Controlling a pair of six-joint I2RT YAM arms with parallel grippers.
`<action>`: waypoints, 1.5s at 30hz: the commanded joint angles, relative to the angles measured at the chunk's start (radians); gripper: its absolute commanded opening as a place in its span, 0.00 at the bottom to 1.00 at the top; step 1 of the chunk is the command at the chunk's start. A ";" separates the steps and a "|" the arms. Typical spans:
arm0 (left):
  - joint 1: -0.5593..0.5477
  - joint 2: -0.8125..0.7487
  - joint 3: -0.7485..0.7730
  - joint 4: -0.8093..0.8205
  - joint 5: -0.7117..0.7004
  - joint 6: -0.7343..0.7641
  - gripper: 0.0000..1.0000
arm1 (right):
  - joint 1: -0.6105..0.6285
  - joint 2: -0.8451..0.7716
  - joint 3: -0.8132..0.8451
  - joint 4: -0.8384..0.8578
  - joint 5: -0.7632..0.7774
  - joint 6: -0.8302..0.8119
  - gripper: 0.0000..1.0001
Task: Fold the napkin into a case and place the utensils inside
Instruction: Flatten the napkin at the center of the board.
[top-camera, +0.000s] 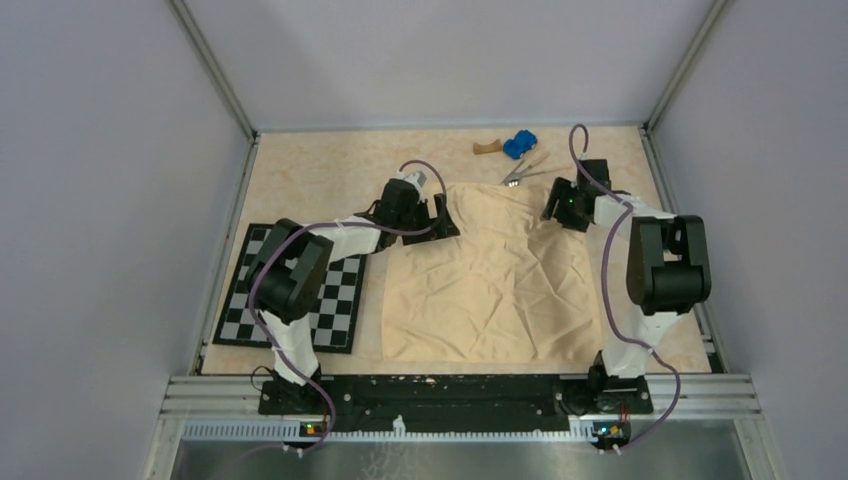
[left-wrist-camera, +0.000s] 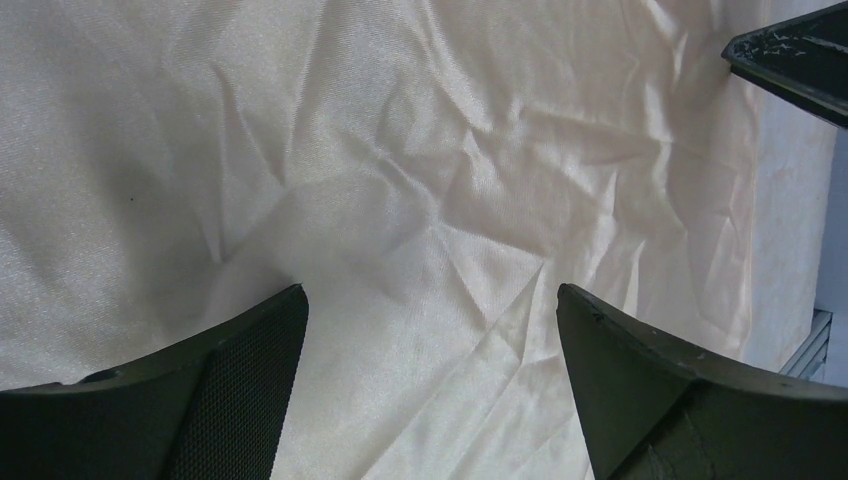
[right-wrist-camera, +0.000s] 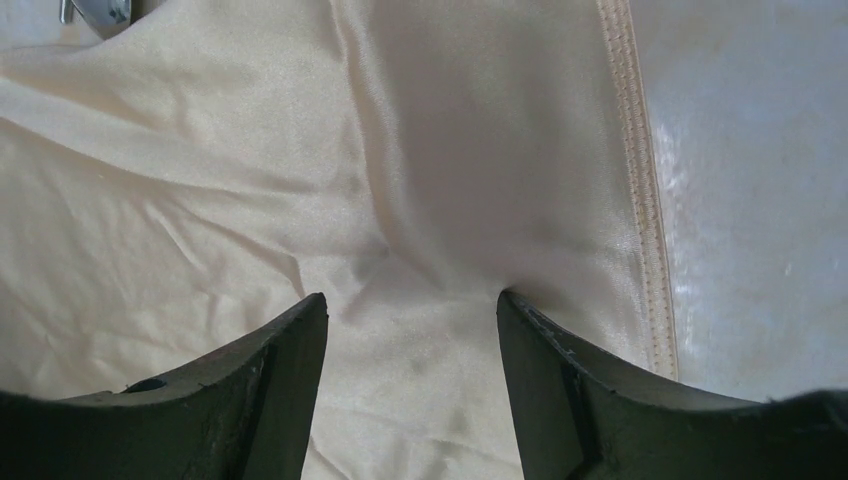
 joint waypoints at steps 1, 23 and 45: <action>0.017 0.068 0.044 -0.021 0.019 0.014 0.99 | -0.011 0.102 0.029 -0.020 0.049 -0.039 0.63; 0.021 -0.527 -0.253 0.034 0.401 -0.134 0.99 | 0.059 -0.607 -0.102 -0.621 0.126 0.298 0.68; 0.018 -0.891 -0.504 -0.048 0.302 -0.134 0.99 | -0.082 -0.709 -0.372 -1.025 0.405 0.845 0.42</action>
